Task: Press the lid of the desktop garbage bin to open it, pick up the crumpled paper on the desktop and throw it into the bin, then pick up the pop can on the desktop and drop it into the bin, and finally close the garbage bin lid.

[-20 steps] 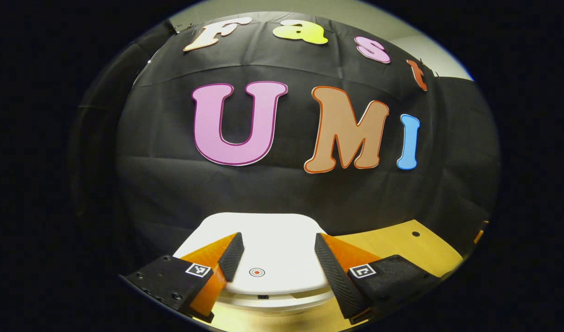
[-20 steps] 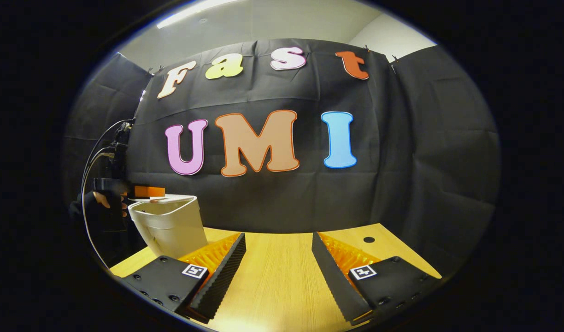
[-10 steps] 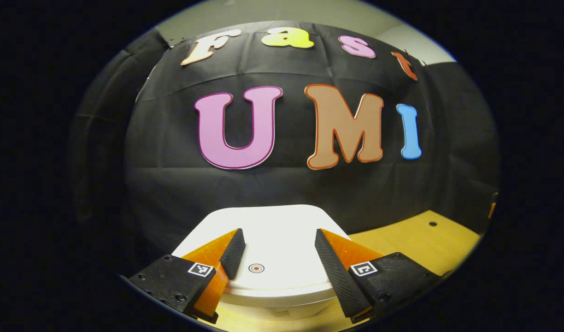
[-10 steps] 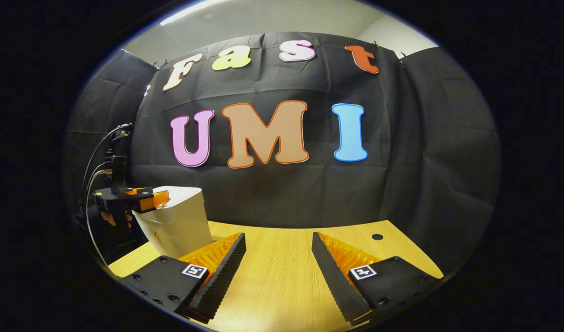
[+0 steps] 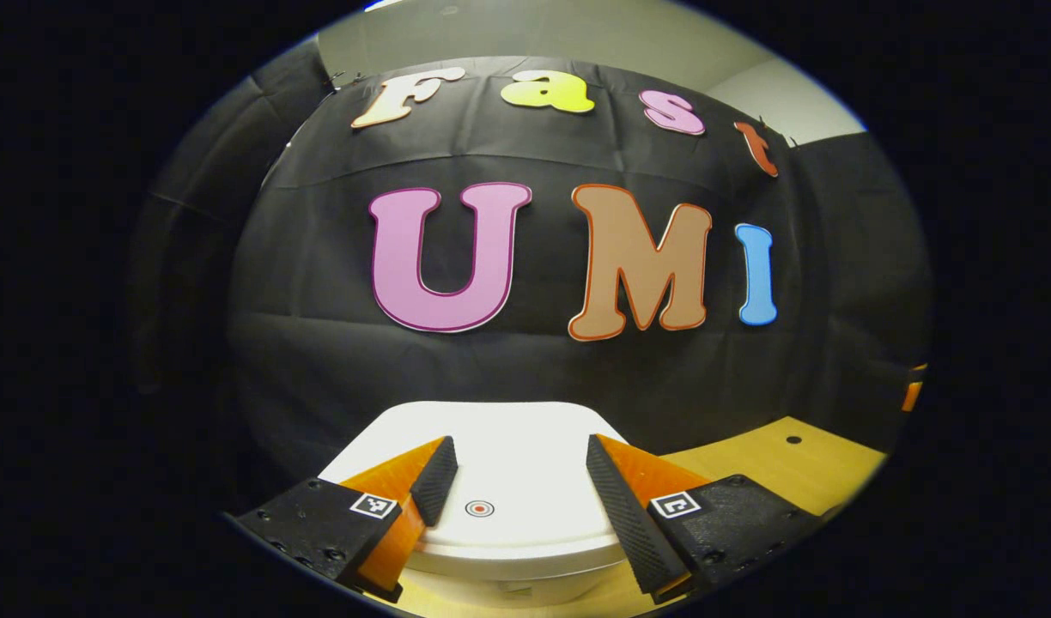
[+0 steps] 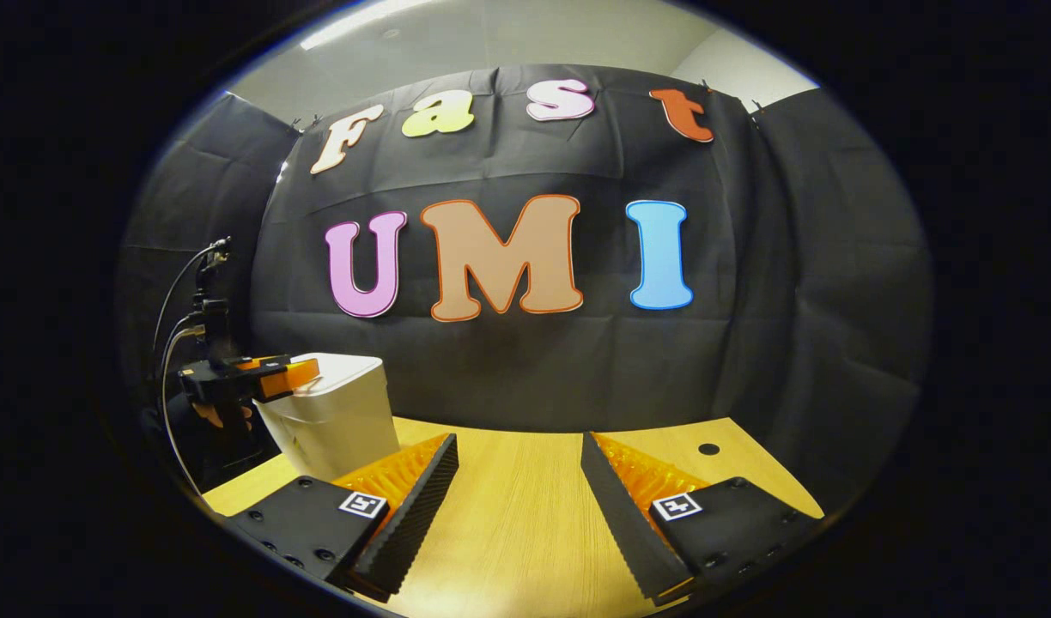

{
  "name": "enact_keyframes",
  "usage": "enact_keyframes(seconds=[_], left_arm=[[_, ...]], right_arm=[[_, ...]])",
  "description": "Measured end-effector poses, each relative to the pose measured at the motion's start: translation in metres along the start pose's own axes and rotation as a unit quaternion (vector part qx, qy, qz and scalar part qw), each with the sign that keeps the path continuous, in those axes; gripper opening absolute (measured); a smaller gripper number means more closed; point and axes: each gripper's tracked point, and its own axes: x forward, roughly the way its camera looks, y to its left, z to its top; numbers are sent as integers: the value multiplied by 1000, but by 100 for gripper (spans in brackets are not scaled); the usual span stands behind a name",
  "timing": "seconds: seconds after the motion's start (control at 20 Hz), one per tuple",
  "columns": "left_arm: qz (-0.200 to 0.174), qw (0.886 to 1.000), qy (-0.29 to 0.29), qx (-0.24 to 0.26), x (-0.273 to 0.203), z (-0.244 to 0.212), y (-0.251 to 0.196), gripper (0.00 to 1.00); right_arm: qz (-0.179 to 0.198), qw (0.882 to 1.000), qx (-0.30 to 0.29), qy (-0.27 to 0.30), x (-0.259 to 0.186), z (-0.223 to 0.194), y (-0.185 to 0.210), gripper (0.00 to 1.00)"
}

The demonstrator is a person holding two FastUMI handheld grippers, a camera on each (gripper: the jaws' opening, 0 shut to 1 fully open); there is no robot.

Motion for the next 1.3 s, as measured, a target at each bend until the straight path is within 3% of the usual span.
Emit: enact_keyframes(seconds=[0.25, 0.3, 0.35, 0.45, 0.5, 0.55, 0.6, 0.75, 1.1, 1.3], left_arm=[[-4, 999, -42, 18, -9, 44, -25, 93], [-7, 999, -47, 22, -13, 50, -33, 93], [-10, 998, -53, 23, -19, 58, -43, 94], [-23, 998, -65, 16, -35, 70, -70, 93], [-28, 997, -69, 13, -44, 75, -83, 93], [-27, 997, -70, 11, -54, 76, -91, 93], [-24, 997, -71, 8, -62, 80, -100, 93], [-17, 997, -76, -6, -96, 84, -126, 94], [29, 991, -129, -13, -192, 99, -176, 93], [15, 988, -151, -25, -224, 111, -203, 93]], right_arm=[[1, 1000, 4, -25, -10, 22, -6, 96], [2, 999, 7, -32, -14, 27, -9, 92], [4, 999, 9, -38, -17, 33, -12, 96], [5, 999, 10, -53, -25, 46, -20, 92], [4, 998, 10, -60, -30, 51, -25, 96], [6, 998, 11, -65, -34, 55, -31, 92], [7, 998, 13, -69, -41, 58, -36, 96], [12, 997, 17, -80, -60, 63, -55, 96], [26, 995, 20, -98, -114, 59, -106, 100], [18, 994, 25, -108, -138, 63, -123, 96]])
